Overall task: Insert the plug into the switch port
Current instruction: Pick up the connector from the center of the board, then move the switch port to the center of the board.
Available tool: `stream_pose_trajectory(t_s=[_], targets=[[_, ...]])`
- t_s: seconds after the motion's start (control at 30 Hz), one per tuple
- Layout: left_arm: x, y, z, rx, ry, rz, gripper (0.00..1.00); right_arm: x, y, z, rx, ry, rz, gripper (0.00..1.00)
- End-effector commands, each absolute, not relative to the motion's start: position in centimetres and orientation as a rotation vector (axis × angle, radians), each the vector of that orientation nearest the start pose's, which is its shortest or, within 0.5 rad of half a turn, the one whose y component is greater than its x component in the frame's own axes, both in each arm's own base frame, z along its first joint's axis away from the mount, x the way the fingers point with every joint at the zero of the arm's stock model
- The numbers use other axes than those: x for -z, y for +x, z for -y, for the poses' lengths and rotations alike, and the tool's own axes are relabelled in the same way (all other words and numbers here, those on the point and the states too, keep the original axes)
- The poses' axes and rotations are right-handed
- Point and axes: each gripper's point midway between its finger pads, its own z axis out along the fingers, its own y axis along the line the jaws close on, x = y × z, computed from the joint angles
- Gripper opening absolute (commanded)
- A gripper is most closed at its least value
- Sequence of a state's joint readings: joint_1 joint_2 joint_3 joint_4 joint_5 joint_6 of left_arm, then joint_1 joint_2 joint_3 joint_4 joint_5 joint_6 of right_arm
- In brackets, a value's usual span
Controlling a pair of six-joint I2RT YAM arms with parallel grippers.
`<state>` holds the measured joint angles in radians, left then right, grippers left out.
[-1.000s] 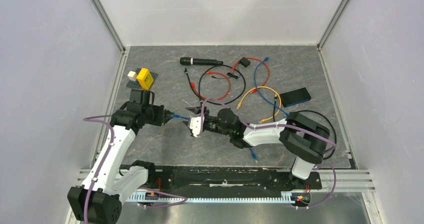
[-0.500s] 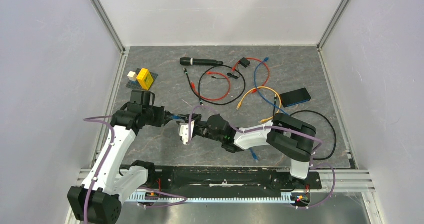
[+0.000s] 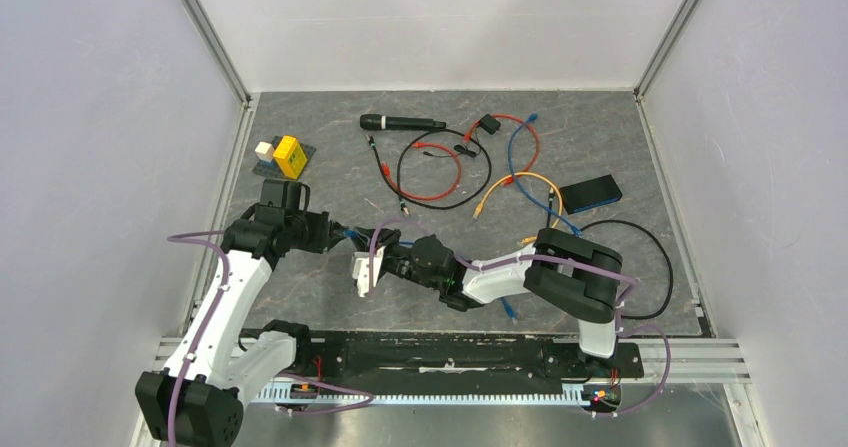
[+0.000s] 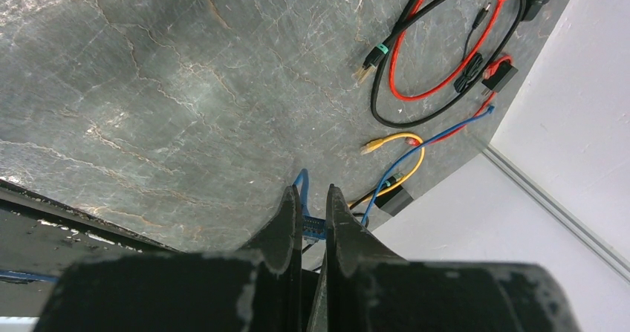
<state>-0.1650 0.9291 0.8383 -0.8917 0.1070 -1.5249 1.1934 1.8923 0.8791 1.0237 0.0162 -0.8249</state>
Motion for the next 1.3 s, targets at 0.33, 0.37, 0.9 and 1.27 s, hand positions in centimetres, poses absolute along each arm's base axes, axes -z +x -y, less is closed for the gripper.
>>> stream_pose_trajectory(t_s=[0.33, 0.37, 0.9, 1.27], targets=[[-18.6, 25.5, 2.5, 0.321, -1.460, -1.912, 0.73, -19.5, 24.1, -46.1, -0.275, -1.153, -0.908, 0.00], [-19.0, 26.0, 1.5, 0.270, -1.408, -1.885, 0.72, -19.2, 24.3, -45.6, -0.281, -1.153, -0.929, 0.00], [-19.6, 27.1, -16.4, -0.599, -1.377, -1.655, 0.02, -20.3, 25.1, -40.6, -0.403, -1.072, -1.080, 0.00], [-9.7, 29.0, -20.6, -0.596, -1.498, -1.952, 0.02, -19.9, 25.9, -39.5, -0.424, -1.016, -1.236, 0.00]])
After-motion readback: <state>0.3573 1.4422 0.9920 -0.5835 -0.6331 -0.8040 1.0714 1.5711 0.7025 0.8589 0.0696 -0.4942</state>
